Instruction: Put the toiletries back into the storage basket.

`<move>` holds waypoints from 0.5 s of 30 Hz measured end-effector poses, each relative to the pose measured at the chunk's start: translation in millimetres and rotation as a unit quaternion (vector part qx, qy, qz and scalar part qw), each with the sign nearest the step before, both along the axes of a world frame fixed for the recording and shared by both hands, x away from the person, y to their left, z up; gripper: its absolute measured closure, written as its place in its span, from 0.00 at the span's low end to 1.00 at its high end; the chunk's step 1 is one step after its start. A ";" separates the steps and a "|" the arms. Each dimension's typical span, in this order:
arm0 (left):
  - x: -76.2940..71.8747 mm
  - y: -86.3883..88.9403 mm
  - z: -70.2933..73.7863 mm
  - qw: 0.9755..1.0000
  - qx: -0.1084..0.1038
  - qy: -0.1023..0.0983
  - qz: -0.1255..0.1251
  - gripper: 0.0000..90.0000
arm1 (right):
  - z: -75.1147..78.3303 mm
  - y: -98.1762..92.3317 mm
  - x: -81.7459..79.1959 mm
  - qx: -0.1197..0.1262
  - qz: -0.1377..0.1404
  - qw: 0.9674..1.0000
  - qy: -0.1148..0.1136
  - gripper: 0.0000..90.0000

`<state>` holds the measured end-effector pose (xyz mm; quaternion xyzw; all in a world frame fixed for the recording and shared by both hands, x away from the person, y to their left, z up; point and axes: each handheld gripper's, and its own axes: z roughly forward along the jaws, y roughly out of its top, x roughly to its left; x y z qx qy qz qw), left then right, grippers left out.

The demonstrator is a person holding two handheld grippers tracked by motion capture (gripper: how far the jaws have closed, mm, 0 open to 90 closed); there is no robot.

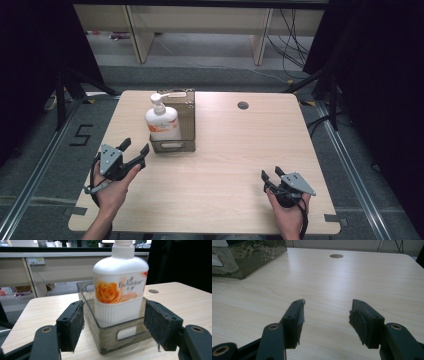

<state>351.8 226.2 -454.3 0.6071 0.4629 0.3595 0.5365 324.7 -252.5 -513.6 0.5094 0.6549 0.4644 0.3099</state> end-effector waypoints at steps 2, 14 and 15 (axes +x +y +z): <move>-0.9 3.2 -4.3 1.000 0.001 0.005 0.003 0.35 | 0.0 -0.1 0.0 -0.001 0.000 1.000 0.000 0.50; -5.4 18.2 -27.2 1.000 -0.001 0.018 0.010 0.35 | -0.2 -1.3 1.0 -0.006 0.005 1.000 -0.005 0.50; -5.4 19.9 -29.5 1.000 0.000 0.022 0.011 0.35 | -0.1 -1.6 1.2 -0.009 0.006 1.000 -0.007 0.50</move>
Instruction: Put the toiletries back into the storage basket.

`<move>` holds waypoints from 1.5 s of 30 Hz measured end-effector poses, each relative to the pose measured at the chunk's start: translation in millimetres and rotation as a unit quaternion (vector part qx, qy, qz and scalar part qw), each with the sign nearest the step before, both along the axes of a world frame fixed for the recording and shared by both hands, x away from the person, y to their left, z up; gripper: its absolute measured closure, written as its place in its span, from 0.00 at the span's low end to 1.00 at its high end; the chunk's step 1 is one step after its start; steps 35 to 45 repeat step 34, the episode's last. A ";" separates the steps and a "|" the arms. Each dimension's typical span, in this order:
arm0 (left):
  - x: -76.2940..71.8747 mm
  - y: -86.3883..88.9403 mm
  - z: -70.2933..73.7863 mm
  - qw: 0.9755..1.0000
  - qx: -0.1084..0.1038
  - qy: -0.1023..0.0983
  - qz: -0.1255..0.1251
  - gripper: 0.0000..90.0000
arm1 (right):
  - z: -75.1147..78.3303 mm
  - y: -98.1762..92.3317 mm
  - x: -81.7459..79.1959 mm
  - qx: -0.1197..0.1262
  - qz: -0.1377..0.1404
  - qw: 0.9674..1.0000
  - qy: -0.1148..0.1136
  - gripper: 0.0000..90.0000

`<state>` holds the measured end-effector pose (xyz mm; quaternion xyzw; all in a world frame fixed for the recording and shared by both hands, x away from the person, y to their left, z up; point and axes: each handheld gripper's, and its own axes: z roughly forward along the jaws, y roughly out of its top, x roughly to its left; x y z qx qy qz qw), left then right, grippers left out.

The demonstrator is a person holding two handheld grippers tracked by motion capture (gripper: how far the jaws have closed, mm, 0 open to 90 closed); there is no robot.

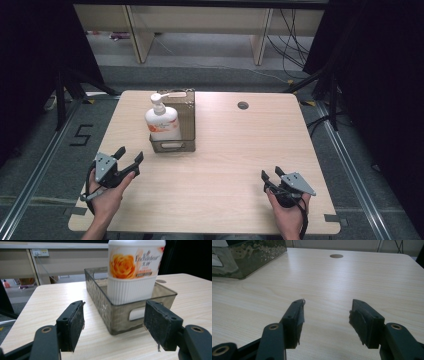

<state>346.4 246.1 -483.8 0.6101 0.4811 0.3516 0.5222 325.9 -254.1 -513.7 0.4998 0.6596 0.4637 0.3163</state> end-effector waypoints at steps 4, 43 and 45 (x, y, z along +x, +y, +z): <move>0.6 6.7 -10.2 1.000 -0.003 0.007 0.006 0.35 | 0.2 0.1 -0.6 0.001 -0.001 1.000 0.003 0.50; 4.4 18.0 -39.9 0.999 0.007 0.017 0.032 0.36 | -0.4 -0.3 1.1 -0.007 0.001 1.000 -0.001 0.50; 4.4 18.0 -39.9 0.999 0.007 0.017 0.032 0.36 | -0.4 -0.3 1.1 -0.007 0.001 1.000 -0.001 0.50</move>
